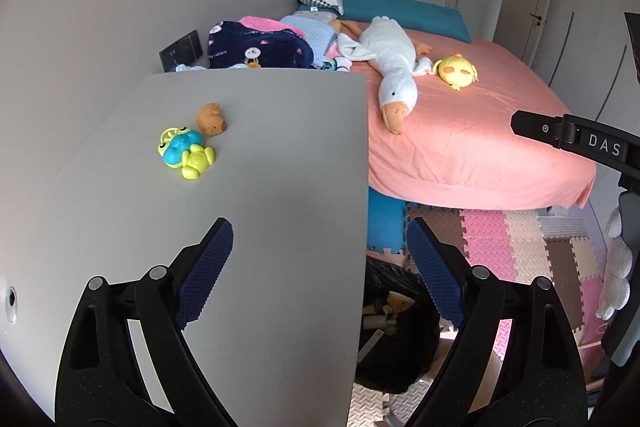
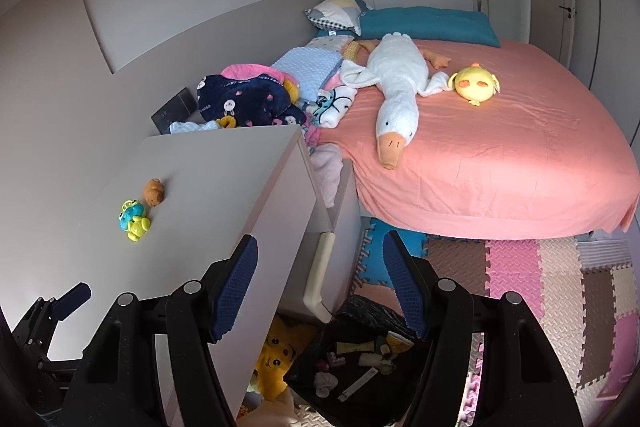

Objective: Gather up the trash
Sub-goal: 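Move both open tools back over the frog and brown plush toys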

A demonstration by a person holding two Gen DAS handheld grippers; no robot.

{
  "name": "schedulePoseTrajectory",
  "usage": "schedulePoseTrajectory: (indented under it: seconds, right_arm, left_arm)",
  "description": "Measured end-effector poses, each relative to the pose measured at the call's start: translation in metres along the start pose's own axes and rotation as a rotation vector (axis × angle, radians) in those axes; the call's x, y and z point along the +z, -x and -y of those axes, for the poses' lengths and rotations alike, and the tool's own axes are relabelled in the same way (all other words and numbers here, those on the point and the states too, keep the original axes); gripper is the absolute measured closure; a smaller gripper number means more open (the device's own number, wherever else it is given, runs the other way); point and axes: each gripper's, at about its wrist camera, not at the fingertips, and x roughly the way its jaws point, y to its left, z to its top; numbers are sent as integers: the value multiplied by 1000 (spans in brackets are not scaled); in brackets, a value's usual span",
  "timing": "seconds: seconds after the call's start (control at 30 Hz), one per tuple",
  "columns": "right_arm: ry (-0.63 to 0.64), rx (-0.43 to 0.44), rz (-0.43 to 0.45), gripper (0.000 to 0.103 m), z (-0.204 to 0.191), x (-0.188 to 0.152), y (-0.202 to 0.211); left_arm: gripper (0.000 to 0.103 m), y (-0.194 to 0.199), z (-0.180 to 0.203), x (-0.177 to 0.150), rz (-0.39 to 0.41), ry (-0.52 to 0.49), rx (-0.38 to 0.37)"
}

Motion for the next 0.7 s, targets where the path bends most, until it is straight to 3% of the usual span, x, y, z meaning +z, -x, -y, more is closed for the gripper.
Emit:
schedulePoseTrajectory:
  seconds: [0.7]
  right_arm:
    - [59,83,-40,37,-54,7,-54]
  left_arm:
    - [17,-38,-83,7,-9,196,95]
